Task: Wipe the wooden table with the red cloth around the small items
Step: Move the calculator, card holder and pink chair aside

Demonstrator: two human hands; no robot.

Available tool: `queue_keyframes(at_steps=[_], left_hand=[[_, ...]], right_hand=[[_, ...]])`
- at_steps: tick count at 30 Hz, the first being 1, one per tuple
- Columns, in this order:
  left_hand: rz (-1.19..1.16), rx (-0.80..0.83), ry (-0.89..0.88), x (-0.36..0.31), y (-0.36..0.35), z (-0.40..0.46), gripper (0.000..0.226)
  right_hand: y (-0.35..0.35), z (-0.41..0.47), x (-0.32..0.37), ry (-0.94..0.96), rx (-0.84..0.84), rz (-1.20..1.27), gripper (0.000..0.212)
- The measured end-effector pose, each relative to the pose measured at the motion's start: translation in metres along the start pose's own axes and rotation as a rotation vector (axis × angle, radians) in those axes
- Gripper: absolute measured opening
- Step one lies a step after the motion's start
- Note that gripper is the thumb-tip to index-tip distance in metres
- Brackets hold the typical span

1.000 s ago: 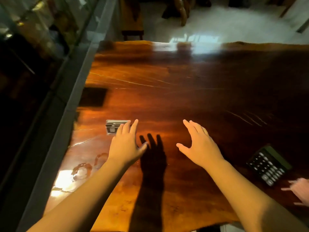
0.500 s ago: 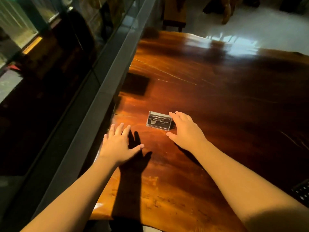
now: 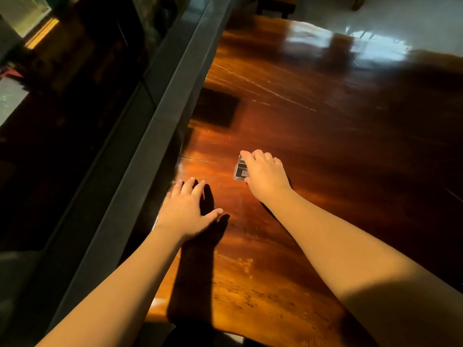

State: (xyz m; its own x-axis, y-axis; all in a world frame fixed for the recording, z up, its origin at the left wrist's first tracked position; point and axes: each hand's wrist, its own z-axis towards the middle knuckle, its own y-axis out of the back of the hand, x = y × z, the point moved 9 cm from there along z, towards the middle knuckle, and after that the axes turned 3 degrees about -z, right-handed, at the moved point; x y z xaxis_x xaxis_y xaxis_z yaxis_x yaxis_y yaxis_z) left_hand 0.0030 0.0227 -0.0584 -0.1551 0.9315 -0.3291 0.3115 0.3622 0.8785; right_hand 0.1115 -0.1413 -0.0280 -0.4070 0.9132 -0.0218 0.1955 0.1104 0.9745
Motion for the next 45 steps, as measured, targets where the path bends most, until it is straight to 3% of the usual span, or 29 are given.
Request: queue_keyframes(at_steps=[12,32,45], left_hand=[[-0.063,0.003,-0.071,-0.045,0.007,0.011,0.081],[-0.041,0.130,-0.451,-0.330,-0.065,0.003,0.077],[-0.002,0.168,-0.468,-0.415,-0.104,-0.014,0.077]], right_hand=[[0.019,-0.036,-0.052,-0.107,-0.103,0.238,0.057],[0.000,-0.261,-0.363,-0.599,-0.111,0.279,0.058],[-0.052,-0.311,-0.473,-0.750,-0.081,0.271,0.054]])
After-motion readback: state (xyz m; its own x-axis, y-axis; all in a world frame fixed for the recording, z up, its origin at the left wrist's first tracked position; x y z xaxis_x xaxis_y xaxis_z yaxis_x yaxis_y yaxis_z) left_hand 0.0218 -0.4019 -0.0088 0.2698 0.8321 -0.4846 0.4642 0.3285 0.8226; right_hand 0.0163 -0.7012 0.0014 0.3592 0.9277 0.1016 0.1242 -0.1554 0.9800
